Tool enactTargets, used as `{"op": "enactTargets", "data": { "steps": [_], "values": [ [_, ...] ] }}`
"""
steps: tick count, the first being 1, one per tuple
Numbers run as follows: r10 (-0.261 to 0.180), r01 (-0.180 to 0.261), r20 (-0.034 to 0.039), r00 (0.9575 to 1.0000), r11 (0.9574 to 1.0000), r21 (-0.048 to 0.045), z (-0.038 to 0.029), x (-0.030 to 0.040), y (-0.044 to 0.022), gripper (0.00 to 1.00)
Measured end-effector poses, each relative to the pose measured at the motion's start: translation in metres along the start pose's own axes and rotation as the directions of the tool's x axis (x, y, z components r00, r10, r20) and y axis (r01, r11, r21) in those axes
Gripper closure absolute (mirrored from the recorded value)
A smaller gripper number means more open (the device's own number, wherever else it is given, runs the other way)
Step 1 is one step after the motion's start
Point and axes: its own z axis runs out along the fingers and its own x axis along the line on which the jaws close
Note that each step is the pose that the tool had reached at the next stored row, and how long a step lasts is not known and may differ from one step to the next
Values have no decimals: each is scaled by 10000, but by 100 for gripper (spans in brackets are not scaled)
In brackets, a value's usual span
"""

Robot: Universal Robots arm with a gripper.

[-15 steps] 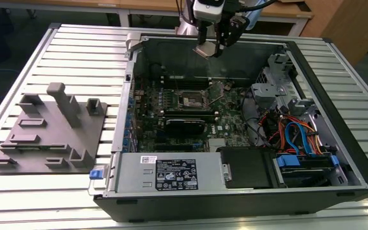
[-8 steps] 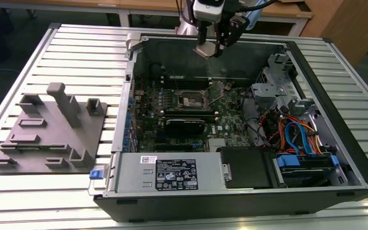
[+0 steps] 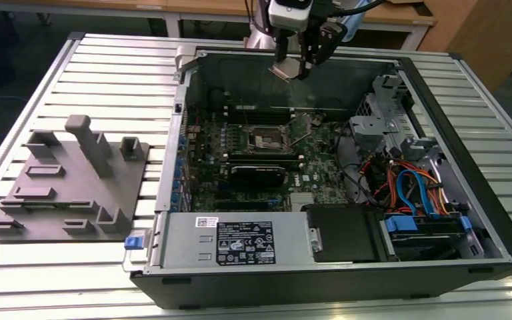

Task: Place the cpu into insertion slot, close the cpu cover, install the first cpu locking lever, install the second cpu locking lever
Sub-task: 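Place the cpu into insertion slot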

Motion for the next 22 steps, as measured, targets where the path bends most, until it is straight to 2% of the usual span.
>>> {"op": "enactTargets", "data": {
  "steps": [5,8,12,18,19,22],
  "values": [
    [486,-486,43,9988,9988,-9,1,0,0,46],
    [1002,-1002,88,9949,9950,-22,2,0,0,46],
    [1725,-1724,152,9849,9850,-43,4,0,0,46],
    [2634,-2633,233,9644,9647,-75,6,0,-1,46],
    [2695,-2694,238,9627,9630,-77,6,0,-1,46],
    [2708,-2707,240,9623,9626,-79,7,0,-1,46]
  ]
}}
